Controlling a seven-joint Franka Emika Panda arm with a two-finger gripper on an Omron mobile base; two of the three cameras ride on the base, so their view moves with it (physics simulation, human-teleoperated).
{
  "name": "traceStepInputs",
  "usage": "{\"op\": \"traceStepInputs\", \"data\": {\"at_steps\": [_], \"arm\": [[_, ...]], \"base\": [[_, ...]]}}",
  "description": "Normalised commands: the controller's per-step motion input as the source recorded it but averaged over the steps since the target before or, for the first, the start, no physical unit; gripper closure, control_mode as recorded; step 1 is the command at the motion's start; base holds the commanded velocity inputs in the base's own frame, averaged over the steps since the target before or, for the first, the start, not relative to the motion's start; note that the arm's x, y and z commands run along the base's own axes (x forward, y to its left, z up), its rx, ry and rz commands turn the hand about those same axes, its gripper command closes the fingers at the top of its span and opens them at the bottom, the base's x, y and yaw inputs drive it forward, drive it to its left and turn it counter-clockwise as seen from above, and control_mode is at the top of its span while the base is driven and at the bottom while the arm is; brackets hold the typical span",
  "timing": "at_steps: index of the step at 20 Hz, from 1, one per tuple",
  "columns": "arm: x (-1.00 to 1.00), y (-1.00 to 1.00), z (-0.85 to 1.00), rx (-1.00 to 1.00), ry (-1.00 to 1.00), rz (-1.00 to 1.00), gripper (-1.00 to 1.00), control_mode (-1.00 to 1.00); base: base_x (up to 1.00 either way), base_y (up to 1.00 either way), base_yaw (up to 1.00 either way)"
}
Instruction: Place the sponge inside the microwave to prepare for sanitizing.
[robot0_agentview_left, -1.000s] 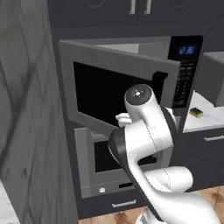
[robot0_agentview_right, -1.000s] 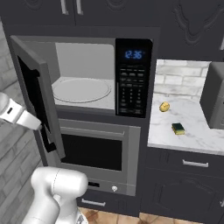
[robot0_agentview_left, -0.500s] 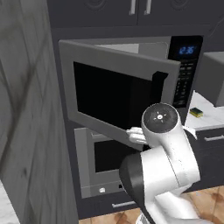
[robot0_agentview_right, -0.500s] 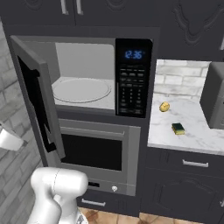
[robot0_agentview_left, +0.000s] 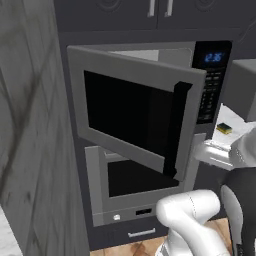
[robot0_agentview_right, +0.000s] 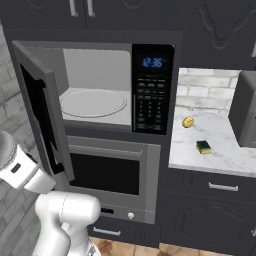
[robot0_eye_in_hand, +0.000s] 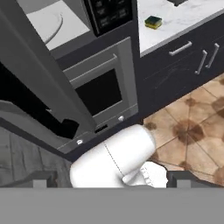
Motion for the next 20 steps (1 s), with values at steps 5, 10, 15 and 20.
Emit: {"op": "traceStepInputs", "data": {"at_steps": [5, 10, 15, 20], "arm": [[0.04, -0.68, -0.01, 0.32, 0.00, 0.13, -1.00, -1.00], [0.39, -0.75, -0.27, 0.48, -0.01, 0.24, -1.00, -1.00], [0.97, -0.28, -0.36, 0.54, 0.13, 0.40, -1.00, -1.00], [1.00, 0.02, -0.45, 0.44, 0.04, 0.37, -1.00, -1.00]], "base": [[0.00, 0.00, 0.00], [0.00, 0.00, 0.00], [0.00, 0.00, 0.00], [0.00, 0.00, 0.00]]}}
